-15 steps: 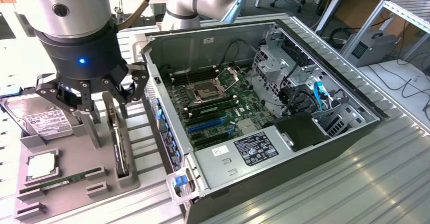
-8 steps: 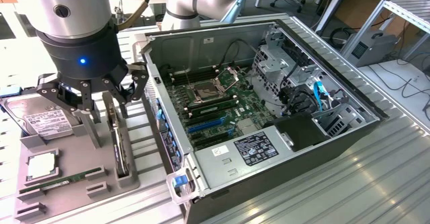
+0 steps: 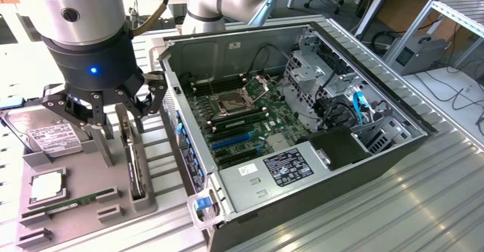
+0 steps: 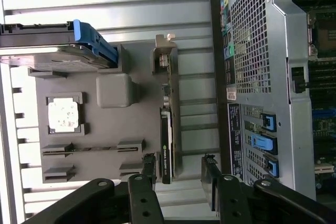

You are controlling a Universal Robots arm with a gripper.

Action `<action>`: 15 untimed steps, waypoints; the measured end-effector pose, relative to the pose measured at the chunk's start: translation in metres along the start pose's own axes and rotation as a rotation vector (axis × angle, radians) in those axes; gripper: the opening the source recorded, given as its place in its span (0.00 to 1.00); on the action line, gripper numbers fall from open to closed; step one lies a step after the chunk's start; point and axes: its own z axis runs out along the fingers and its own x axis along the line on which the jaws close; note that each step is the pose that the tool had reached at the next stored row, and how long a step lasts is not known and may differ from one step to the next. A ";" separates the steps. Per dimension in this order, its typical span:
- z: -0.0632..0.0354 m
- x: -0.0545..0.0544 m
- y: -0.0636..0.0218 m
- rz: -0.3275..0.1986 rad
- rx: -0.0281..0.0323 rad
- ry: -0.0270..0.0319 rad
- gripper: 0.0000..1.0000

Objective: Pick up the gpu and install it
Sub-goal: 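Pick up the gpu and move the gpu toward the slot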

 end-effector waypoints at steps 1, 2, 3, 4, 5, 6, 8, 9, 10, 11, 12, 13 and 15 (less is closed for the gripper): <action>0.0002 0.000 0.0000 0.000 0.0000 0.0000 0.48; 0.0004 0.000 0.0000 0.000 -0.0001 -0.0001 0.48; 0.0007 0.000 0.0000 0.000 0.0000 0.0000 0.48; 0.0008 0.000 0.0000 0.000 -0.0001 0.0000 0.48; 0.0016 0.000 -0.0001 0.000 0.0000 0.0000 0.48; 0.0023 0.000 -0.0001 0.000 0.0000 0.0000 0.48; 0.0025 0.000 -0.0001 0.000 0.0000 0.0000 0.48; 0.0027 0.000 -0.0001 0.000 0.0000 0.0000 0.48; 0.0029 0.000 -0.0001 0.000 0.0000 0.0000 0.48; 0.0043 0.000 -0.0001 0.000 0.0002 0.0000 0.48; 0.0058 0.000 -0.0002 0.000 0.0006 -0.0001 0.48; 0.0059 0.000 -0.0002 0.000 0.0006 0.0000 0.48; 0.0067 0.000 -0.0002 0.000 0.0008 -0.0001 0.48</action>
